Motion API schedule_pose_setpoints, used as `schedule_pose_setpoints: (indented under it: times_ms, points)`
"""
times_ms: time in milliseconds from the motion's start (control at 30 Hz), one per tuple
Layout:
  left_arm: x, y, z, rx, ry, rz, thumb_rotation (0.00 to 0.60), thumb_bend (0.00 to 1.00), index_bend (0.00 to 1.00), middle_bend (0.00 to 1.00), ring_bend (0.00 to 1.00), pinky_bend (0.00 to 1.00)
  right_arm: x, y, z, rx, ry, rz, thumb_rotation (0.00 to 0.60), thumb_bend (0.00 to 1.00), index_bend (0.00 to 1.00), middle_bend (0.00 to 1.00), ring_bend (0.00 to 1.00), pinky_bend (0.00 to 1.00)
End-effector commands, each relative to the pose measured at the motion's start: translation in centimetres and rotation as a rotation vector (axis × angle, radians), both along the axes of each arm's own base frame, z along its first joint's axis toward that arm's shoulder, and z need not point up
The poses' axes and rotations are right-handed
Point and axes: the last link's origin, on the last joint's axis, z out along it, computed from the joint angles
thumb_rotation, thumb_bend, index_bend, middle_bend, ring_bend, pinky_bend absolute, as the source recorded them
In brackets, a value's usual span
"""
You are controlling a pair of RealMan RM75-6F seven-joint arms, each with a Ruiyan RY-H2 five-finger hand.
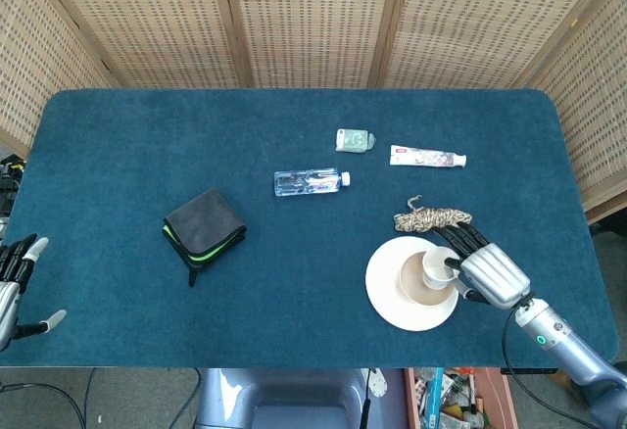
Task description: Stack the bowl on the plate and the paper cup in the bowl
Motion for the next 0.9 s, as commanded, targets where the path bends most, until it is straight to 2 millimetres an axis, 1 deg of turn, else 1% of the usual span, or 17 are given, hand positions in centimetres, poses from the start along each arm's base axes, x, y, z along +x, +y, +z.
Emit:
schedule_pose_setpoints:
  times_ms: [33, 233, 500, 533, 567, 633, 700, 800, 900]
  points:
    - [0.0, 0.0, 0.0, 0.000, 0.000, 0.001, 0.600, 0.00, 0.00, 0.00, 0.00, 0.00, -0.7, 0.1, -0.5, -0.004, 0.016, 0.003, 0.600, 0.55, 0.69, 0.00, 0.00, 0.00]
    - [0.0, 0.0, -0.1, -0.003, 0.004, 0.004, 0.600, 0.00, 0.00, 0.00, 0.00, 0.00, -1.6, 0.5, -1.0, -0.013, 0.044, 0.020, 0.600, 0.55, 0.69, 0.00, 0.00, 0.00]
    - [0.0, 0.0, -0.2, -0.004, 0.005, 0.003, 0.600, 0.00, 0.00, 0.00, 0.00, 0.00, -2.1, 1.4, -1.2, -0.019, 0.040, 0.041, 0.600, 0.54, 0.68, 0.00, 0.00, 0.00]
    - [0.0, 0.0, -0.2, -0.004, 0.005, 0.003, 0.600, 0.00, 0.00, 0.00, 0.00, 0.00, -2.2, 1.6, -1.2, -0.020, 0.043, 0.044, 0.600, 0.54, 0.66, 0.00, 0.00, 0.00]
    - [0.0, 0.0, -0.2, -0.005, 0.005, 0.003, 0.600, 0.00, 0.00, 0.00, 0.00, 0.00, -2.3, 1.7, -1.3, -0.019, 0.046, 0.047, 0.600, 0.54, 0.62, 0.00, 0.00, 0.00]
    - [0.0, 0.0, -0.2, -0.005, 0.005, 0.002, 0.600, 0.00, 0.00, 0.00, 0.00, 0.00, -2.3, 1.9, -1.3, -0.018, 0.050, 0.050, 0.600, 0.50, 0.53, 0.00, 0.00, 0.00]
    - [0.0, 0.0, -0.2, -0.005, 0.005, 0.001, 0.600, 0.00, 0.00, 0.00, 0.00, 0.00, -2.4, 2.1, -1.3, -0.024, 0.054, 0.055, 0.600, 0.43, 0.44, 0.00, 0.00, 0.00]
    - [0.0, 0.0, -0.2, -0.006, 0.005, 0.002, 0.600, 0.00, 0.00, 0.00, 0.00, 0.00, -2.3, 2.3, -1.3, -0.030, 0.058, 0.061, 0.600, 0.36, 0.37, 0.00, 0.00, 0.00]
    - [0.0, 0.0, -0.2, -0.006, 0.006, 0.002, 0.600, 0.00, 0.00, 0.00, 0.00, 0.00, -2.4, 2.6, -1.2, -0.032, 0.065, 0.058, 0.600, 0.33, 0.31, 0.00, 0.00, 0.00]
